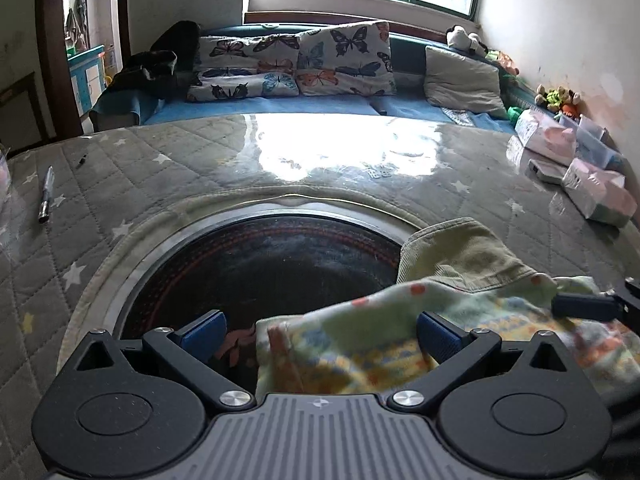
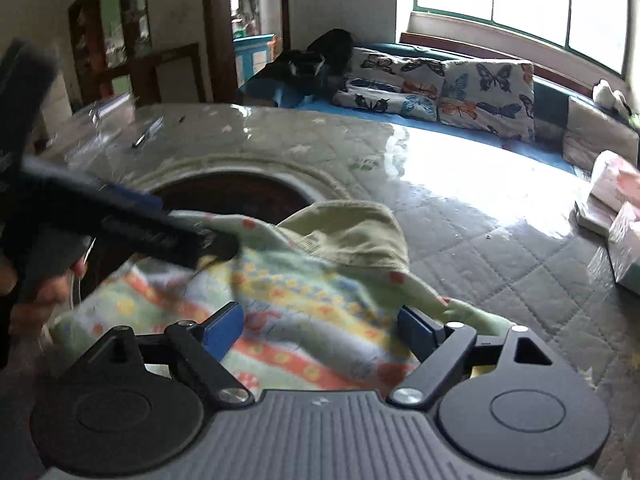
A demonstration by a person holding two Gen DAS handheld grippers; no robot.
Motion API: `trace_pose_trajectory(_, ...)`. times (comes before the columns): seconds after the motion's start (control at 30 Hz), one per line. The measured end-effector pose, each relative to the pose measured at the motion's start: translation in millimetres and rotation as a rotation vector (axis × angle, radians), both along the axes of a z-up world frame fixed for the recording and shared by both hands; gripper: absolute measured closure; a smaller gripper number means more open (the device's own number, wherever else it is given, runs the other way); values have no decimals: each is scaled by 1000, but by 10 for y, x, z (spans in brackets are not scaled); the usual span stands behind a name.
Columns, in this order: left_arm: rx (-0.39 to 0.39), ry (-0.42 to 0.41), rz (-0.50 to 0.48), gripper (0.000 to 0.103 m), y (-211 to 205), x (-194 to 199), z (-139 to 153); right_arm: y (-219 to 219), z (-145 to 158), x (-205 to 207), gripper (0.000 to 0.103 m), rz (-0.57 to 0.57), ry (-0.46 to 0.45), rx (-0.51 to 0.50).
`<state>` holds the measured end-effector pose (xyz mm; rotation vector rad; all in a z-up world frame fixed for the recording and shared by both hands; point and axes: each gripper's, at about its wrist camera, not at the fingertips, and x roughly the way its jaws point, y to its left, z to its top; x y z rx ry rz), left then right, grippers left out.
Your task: Fold clothes
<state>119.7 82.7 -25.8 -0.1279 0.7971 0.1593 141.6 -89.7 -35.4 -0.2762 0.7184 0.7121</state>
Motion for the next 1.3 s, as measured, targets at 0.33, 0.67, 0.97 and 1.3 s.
trace_pose_trajectory(0.33, 29, 1, 12, 0, -19, -170, 15, -83, 74, -417, 14, 72, -18, -30)
trace_pose_trajectory(0.67, 67, -9, -5, 0, -196, -737, -43, -301, -5, -670, 8, 21, 4, 13)
trace_pose_trajectory(0.97, 60, -38, 49, 0, -150, -1040, -120, -608, 6, -705, 5, -93, -6, 47)
trace_pose_trajectory(1.3, 53, -49, 72, 0, -62, -1147, -125, -1140, -34, -702, 4, -255, -11, -13)
